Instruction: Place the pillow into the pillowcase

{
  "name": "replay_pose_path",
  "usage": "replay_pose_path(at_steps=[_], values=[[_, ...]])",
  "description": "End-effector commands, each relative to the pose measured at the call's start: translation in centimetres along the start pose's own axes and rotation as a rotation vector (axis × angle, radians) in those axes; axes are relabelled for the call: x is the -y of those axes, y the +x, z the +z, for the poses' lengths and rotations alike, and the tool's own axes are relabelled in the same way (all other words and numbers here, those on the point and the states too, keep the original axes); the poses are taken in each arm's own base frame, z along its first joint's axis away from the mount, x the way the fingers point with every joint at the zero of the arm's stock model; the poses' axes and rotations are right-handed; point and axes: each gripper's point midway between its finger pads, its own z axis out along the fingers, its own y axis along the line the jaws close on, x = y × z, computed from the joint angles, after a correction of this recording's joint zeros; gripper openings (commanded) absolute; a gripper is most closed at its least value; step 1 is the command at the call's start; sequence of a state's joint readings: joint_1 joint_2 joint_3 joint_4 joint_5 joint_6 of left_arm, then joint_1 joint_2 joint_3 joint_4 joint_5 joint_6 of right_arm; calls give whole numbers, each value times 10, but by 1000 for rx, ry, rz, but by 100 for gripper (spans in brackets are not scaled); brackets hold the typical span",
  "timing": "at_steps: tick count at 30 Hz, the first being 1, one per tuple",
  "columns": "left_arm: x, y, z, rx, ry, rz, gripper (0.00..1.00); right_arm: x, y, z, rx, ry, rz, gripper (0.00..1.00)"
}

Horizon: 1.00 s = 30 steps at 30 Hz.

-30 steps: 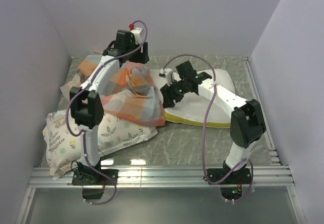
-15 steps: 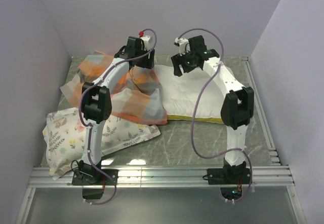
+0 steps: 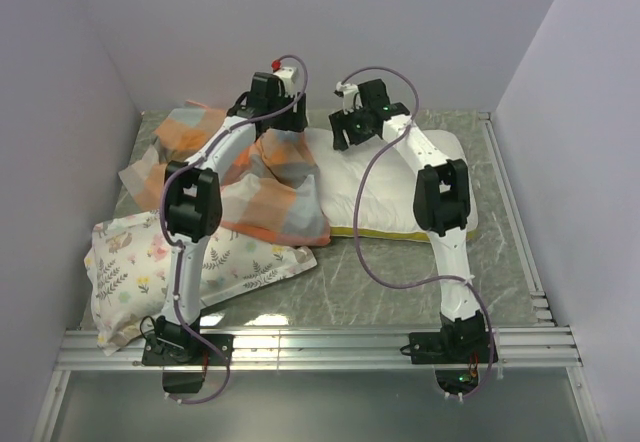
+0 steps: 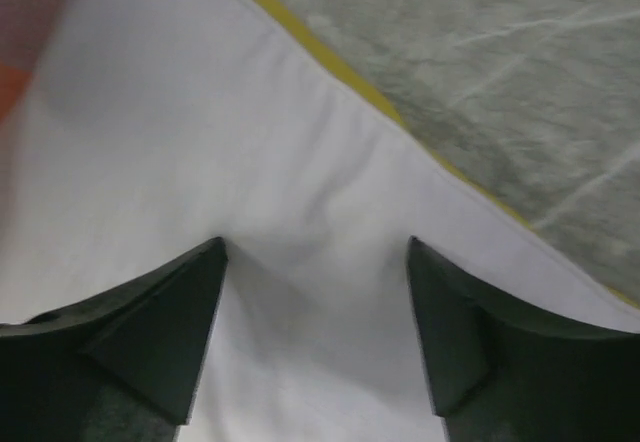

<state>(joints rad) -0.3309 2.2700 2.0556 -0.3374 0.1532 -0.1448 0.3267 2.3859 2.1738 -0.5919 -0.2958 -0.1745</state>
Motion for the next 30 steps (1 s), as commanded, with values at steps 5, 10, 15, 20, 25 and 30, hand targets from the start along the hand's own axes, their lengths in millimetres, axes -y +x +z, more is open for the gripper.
replay_pose_path(at_steps=[5, 10, 15, 20, 25, 30], values=[[3, 20, 15, -65, 27, -69, 71, -68, 24, -7, -67, -262, -51, 39], [1, 45, 20, -138, -8, -85, 59, -73, 28, -13, -69, -278, -23, 20], [17, 33, 18, -99, 75, -126, 36, -83, 19, -24, -44, -320, -6, 0], [53, -13, 4, 52, 214, -141, 39, -116, 13, -41, -30, -419, 2, 0], [72, -15, 9, 45, 267, -155, 29, -137, 21, -54, -34, -478, 9, 0], [68, 0, 12, 8, 248, -173, 22, -108, 11, -63, -10, -362, 45, 14]])
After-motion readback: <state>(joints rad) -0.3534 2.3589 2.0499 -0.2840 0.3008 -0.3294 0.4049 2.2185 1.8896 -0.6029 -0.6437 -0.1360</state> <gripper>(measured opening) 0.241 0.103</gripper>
